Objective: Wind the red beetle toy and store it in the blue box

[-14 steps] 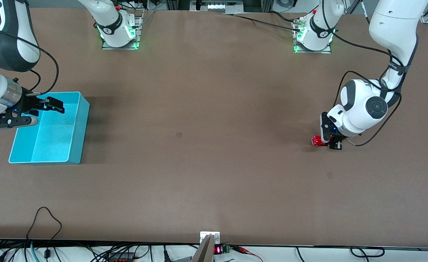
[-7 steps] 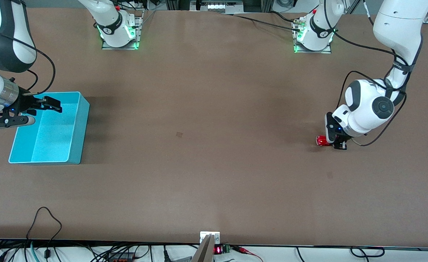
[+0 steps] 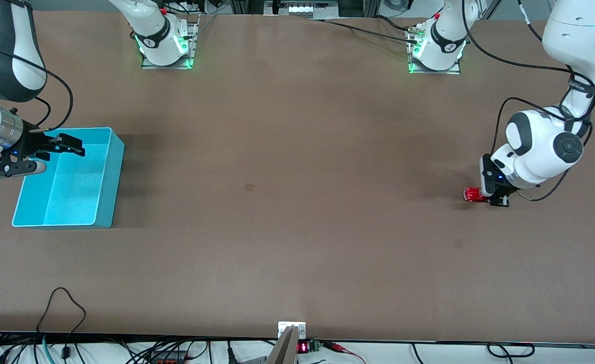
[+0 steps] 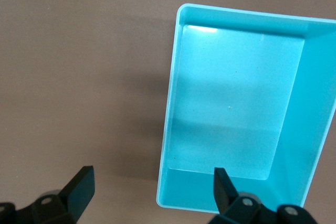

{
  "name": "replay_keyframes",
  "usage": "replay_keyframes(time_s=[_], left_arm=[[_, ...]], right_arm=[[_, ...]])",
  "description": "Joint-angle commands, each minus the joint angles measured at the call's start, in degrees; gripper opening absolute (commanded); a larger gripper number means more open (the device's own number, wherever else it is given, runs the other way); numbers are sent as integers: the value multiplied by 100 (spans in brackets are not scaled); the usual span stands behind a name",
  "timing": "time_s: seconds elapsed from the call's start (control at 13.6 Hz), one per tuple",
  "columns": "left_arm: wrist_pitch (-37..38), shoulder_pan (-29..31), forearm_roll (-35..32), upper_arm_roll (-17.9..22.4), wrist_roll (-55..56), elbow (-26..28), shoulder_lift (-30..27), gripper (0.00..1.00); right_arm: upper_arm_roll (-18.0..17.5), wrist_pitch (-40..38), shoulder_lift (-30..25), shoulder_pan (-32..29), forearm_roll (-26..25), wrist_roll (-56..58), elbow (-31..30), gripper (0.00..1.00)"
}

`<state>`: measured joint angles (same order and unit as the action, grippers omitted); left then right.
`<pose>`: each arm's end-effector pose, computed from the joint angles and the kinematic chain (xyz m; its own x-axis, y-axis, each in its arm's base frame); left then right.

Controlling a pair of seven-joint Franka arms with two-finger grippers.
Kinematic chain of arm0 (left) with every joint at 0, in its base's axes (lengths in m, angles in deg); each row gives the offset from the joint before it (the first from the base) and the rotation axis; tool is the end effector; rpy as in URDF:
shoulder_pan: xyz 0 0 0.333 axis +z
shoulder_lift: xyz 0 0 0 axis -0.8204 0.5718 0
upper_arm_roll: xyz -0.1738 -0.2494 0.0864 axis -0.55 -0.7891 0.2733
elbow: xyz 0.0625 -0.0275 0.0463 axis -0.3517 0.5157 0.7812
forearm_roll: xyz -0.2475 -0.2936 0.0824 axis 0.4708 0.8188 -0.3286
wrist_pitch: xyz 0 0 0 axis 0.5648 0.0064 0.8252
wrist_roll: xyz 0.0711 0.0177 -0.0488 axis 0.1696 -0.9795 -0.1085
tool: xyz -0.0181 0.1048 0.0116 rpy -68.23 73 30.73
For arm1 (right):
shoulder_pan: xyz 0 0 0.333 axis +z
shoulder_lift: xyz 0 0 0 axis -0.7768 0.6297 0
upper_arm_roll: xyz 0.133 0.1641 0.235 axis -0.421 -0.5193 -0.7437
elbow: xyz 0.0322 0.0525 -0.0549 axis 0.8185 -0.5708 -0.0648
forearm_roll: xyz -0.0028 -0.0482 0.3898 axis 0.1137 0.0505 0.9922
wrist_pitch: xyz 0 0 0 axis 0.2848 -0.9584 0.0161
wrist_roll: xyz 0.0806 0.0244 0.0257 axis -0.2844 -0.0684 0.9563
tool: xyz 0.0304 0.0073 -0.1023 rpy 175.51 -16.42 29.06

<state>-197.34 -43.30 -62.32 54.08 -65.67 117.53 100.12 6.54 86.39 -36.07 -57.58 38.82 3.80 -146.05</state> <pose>0.5585 0.1150 0.1880 -0.0604 -0.9982 0.0035 -0.9978 0.0603 -0.0260 0.5672 -0.0752 0.4279 0.9856 0.1386 -0.0972 0.1367 -0.9903 -0.0253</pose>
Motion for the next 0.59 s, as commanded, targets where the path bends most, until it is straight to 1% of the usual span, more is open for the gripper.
replay_keyframes(time_s=[0.0, 0.22, 0.29, 0.37, 0.44, 0.51], left_arm=[[23, 469, -123, -3, -288, -54, 424, 28], [14, 742, -308, 67, -656, -150, 513, 29], [23, 778, -317, 67, -762, -168, 495, 34], [23, 778, -317, 67, -798, -203, 478, 48], [31, 778, -326, 58, -816, -264, 451, 99], [101, 778, -326, 49, -807, -282, 321, 100]], right_arm=[[-55, -42, -61, 2, 105, -15, -22, 100], [-72, -42, -61, 11, 105, -15, -13, 100], [-72, -42, -61, 2, 105, -15, -13, 100], [-72, -42, -61, 11, 105, -15, -13, 100], [-72, -42, -61, 11, 114, -23, -13, 100], [-81, -51, -61, 20, 105, -93, -13, 100]])
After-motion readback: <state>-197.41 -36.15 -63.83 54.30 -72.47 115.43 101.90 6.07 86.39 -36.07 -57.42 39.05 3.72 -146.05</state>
